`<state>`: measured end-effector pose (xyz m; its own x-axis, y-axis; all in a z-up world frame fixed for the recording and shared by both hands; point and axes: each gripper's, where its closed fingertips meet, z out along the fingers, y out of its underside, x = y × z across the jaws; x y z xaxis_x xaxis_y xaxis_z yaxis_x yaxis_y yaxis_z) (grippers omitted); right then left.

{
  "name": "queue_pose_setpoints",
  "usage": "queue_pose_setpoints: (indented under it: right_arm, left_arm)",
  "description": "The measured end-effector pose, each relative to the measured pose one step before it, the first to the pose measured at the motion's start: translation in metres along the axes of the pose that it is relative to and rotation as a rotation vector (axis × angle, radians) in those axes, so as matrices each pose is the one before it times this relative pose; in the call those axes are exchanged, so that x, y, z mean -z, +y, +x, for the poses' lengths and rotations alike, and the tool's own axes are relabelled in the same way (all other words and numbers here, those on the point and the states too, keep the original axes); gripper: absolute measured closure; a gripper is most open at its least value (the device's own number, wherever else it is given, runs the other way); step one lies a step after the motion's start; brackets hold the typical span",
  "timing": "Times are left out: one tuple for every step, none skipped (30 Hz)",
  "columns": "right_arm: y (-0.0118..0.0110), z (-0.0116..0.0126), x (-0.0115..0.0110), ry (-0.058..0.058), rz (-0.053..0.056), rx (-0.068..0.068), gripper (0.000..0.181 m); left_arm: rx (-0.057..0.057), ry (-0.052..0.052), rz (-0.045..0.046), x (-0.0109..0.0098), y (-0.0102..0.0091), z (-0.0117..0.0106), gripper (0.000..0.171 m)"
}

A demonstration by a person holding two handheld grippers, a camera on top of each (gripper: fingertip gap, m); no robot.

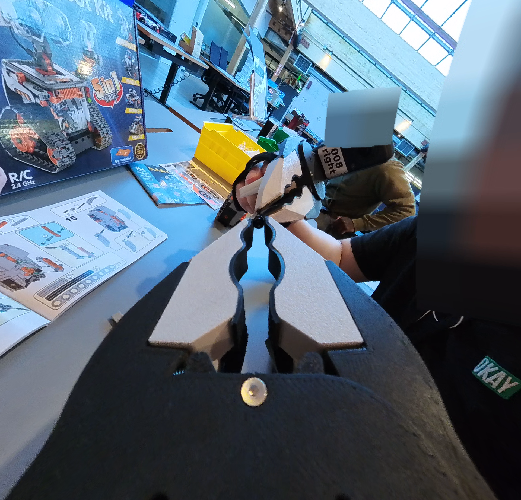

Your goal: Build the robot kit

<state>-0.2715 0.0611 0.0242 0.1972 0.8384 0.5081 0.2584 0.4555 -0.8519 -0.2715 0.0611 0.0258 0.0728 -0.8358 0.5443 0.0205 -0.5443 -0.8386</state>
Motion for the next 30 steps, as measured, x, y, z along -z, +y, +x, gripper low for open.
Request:
queue_pose_setpoints:
  right_arm:
    - [-0.00038,-0.00007,0.00010,-0.0034,0.0062,-0.0069,0.180]
    - [-0.00037,-0.00050,0.00011,-0.0053,0.0066,-0.0052,0.180]
    - [-0.00012,-0.00034,-0.00006,-0.0037,0.0052,-0.0028,0.180]
    - [-0.00006,0.00021,-0.00023,0.0011,0.0042,-0.0006,0.180]
    - [-0.00019,0.00027,-0.00047,0.0036,0.0054,-0.0002,0.180]
    - [-0.00177,0.00024,-0.00001,0.0012,0.0152,-0.0081,0.177]
    - [-0.00268,0.00070,0.00048,-0.0036,0.0213,-0.0248,0.171]
    - [-0.00221,0.00199,0.00118,-0.0052,0.0191,-0.0415,0.166]
    - [-0.00113,0.00397,0.00192,-0.0024,0.0142,-0.0564,0.165]
    - [0.00038,0.00762,0.00235,0.0121,0.0064,-0.0736,0.165]
    - [0.00341,0.01355,0.00236,0.0401,-0.0109,-0.0990,0.165]
    - [0.00547,0.01478,0.00160,0.0385,-0.0241,-0.1219,0.162]
    - [0.00706,0.01244,0.00051,0.0194,-0.0351,-0.1345,0.160]
    - [0.01138,0.01708,-0.00018,0.0495,-0.0580,-0.1522,0.159]
    - [0.01292,0.01074,-0.00173,0.0090,-0.0651,-0.1356,0.154]
    - [0.01354,0.00512,-0.00338,-0.0220,-0.0606,-0.1237,0.154]
    - [0.01608,0.00820,-0.00492,-0.0020,-0.0729,-0.1346,0.153]
    - [0.01402,0.00429,-0.00672,-0.0315,-0.0612,-0.1222,0.153]
    - [0.01165,-0.00148,-0.00805,-0.0650,-0.0435,-0.0934,0.153]
    - [0.01216,0.00134,-0.00833,-0.0418,-0.0419,-0.0719,0.154]
    - [0.01232,0.00800,-0.00798,0.0081,-0.0369,-0.0437,0.154]
    - [0.01020,0.01073,-0.00687,0.0364,-0.0164,-0.0273,0.156]
    - [0.00722,0.00756,-0.00566,0.0291,0.0030,-0.0242,0.157]
    - [0.00595,0.00391,-0.00448,0.0126,0.0038,-0.0282,0.161]
    - [0.00556,0.00360,-0.00390,0.0165,-0.0002,-0.0278,0.163]
    - [0.00438,0.00289,-0.00370,0.0172,0.0041,-0.0164,0.163]
    - [0.00213,0.00164,-0.00349,0.0092,0.0146,-0.0193,0.162]
    - [0.00235,0.00312,-0.00344,0.0175,0.0086,-0.0218,0.161]
    - [0.00454,0.00424,-0.00348,0.0274,-0.0095,-0.0131,0.158]
    - [0.00355,0.00318,-0.00295,0.0225,-0.0039,-0.0131,0.155]
  left_arm:
    - [0.0012,0.0028,0.00144,0.00000,0.00027,0.00027,0.168]
    - [0.0028,0.0033,0.00151,0.00019,0.00025,0.00044,0.168]
    - [0.0034,0.0004,-0.00091,0.00025,0.00062,-0.00004,0.168]
    - [0.0008,-0.0030,0.00304,0.00030,-0.00002,-0.00032,0.169]
    - [-0.0014,-0.0049,0.00895,0.00051,-0.00076,-0.00061,0.169]
    - [-0.0015,-0.0098,0.01104,0.00105,-0.00103,-0.00165,0.169]
    - [-0.0022,-0.0125,0.01582,0.00201,-0.00181,-0.00242,0.169]
    - [-0.0010,-0.0054,0.02134,0.00323,-0.00259,-0.00150,0.169]
    - [0.0025,-0.0013,0.02449,0.00406,-0.00303,-0.00142,0.169]
    - [0.0024,-0.0049,0.02724,0.00481,-0.00310,-0.00229,0.169]
    - [-0.0002,-0.0134,0.02365,0.00510,-0.00236,-0.00397,0.169]
    - [0.0009,-0.0241,0.01238,0.00495,-0.00036,-0.00636,0.169]
    - [0.0009,-0.0240,0.00317,0.00402,0.00149,-0.00697,0.169]
    - [0.0006,-0.0225,0.00004,0.00301,0.00230,-0.00731,0.169]
    - [0.0033,-0.0225,0.00079,0.00219,0.00261,-0.00786,0.169]
    - [0.0047,-0.0194,0.00322,0.00140,0.00221,-0.00819,0.169]
    - [0.0066,-0.0110,0.00355,0.00074,0.00176,-0.00749,0.169]
    - [0.0093,-0.0009,0.00951,0.00014,0.00013,-0.00664,0.169]
    - [0.0130,0.0018,0.01670,-0.00021,-0.00190,-0.00683,0.169]
    - [0.0140,0.0047,0.01911,-0.00046,-0.00320,-0.00649,0.169]
    - [0.0168,0.0097,0.01561,-0.00083,-0.00359,-0.00530,0.169]
    - [0.0163,0.0113,0.00588,-0.00104,-0.00280,-0.00397,0.169]
    - [0.0079,0.0049,-0.00050,-0.00087,-0.00177,-0.00373,0.169]
    - [-0.0027,-0.0071,-0.00541,-0.00054,-0.00023,-0.00443,0.169]
    - [-0.0061,-0.0177,-0.01563,-0.00010,0.00261,-0.00538,0.169]
    - [0.0007,-0.0186,-0.01733,0.00025,0.00411,-0.00515,0.169]
    - [0.0093,-0.0059,-0.00603,0.00015,0.00395,-0.00302,0.168]
    - [0.0188,0.0023,-0.00125,0.00024,0.00412,-0.00189,0.169]
    - [0.0241,0.0024,-0.00563,0.00021,0.00462,-0.00208,0.169]
    - [0.0223,-0.0013,-0.00430,0.00047,0.00373,-0.00244,0.169]
